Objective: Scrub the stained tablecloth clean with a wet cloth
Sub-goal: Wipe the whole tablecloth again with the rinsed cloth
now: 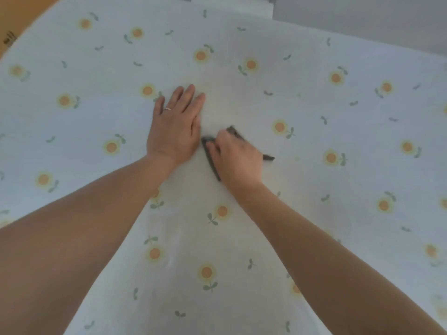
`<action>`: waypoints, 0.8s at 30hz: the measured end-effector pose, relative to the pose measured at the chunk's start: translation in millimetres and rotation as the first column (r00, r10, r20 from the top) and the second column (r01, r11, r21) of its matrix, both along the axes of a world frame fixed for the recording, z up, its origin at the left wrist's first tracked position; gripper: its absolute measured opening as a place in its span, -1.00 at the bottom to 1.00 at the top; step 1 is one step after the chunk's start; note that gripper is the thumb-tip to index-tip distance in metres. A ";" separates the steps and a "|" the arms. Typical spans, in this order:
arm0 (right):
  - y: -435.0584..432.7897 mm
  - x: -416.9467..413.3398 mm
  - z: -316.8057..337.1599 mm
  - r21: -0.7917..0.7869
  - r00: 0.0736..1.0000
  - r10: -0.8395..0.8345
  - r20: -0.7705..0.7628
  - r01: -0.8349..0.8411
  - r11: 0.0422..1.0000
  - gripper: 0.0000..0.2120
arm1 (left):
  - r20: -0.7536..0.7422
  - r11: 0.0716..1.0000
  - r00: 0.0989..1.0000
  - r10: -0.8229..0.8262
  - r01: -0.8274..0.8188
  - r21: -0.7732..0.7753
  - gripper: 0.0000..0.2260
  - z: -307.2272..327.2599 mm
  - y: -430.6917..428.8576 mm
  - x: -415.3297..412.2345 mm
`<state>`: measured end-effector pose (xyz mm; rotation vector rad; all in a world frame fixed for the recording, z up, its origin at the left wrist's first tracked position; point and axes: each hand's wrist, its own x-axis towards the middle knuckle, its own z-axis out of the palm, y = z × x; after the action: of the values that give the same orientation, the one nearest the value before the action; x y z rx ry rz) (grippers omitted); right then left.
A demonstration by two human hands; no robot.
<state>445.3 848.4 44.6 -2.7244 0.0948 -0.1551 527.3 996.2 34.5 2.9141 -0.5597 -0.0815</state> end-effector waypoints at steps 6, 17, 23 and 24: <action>-117.2 -36.1 1.1 -0.132 0.988 -0.127 -0.088 0.115 0.985 -0.63 | 0.024 1.000 1.000 -0.011 0.012 -0.006 -0.54 -2.5 -2.9 2.3; -55.1 100.5 5.1 -0.041 0.949 -0.264 -0.175 0.261 0.965 -0.72 | 0.040 1.000 0.999 -0.001 0.000 0.012 -0.53 -5.3 -1.5 3.2; -77.6 -5.7 9.0 -0.058 0.968 -0.136 -0.210 0.127 0.990 -0.66 | 0.014 1.000 1.000 -0.006 0.005 0.025 -0.53 -1.2 -2.1 3.6; -97.7 -9.6 9.4 -0.086 0.958 -0.203 -0.203 0.189 0.978 -0.66 | 0.011 1.000 1.000 -0.005 0.005 0.019 -0.53 -0.9 -2.2 3.2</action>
<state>435.7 750.6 54.0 -2.7847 0.4292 0.0770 530.5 994.0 33.6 2.9332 -0.5710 -0.0714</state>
